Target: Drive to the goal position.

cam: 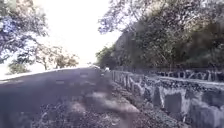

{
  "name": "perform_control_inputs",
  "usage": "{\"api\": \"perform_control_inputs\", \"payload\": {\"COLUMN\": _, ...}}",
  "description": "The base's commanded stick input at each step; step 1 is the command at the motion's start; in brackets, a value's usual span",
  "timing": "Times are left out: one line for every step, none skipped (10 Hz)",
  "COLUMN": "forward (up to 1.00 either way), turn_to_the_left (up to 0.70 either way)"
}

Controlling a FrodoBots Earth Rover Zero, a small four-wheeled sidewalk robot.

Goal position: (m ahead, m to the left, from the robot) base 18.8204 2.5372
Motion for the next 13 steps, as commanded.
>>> {"api": "perform_control_inputs", "payload": {"forward": 1.0, "turn_to_the_left": 0.0}}
{"api": "perform_control_inputs", "payload": {"forward": 1.0, "turn_to_the_left": 0.27}}
{"api": "perform_control_inputs", "payload": {"forward": 1.0, "turn_to_the_left": 0.27}}
{"api": "perform_control_inputs", "payload": {"forward": 1.0, "turn_to_the_left": 0.27}}
{"api": "perform_control_inputs", "payload": {"forward": 1.0, "turn_to_the_left": 0.18}}
{"api": "perform_control_inputs", "payload": {"forward": 1.0, "turn_to_the_left": 0.07}}
{"api": "perform_control_inputs", "payload": {"forward": 1.0, "turn_to_the_left": 0.0}}
{"api": "perform_control_inputs", "payload": {"forward": 1.0, "turn_to_the_left": 0.0}}
{"api": "perform_control_inputs", "payload": {"forward": 1.0, "turn_to_the_left": 0.0}}
{"api": "perform_control_inputs", "payload": {"forward": 1.0, "turn_to_the_left": 0.0}}
{"api": "perform_control_inputs", "payload": {"forward": 1.0, "turn_to_the_left": 0.0}}
{"api": "perform_control_inputs", "payload": {"forward": 1.0, "turn_to_the_left": 0.0}}
{"api": "perform_control_inputs", "payload": {"forward": 1.0, "turn_to_the_left": 0.0}}
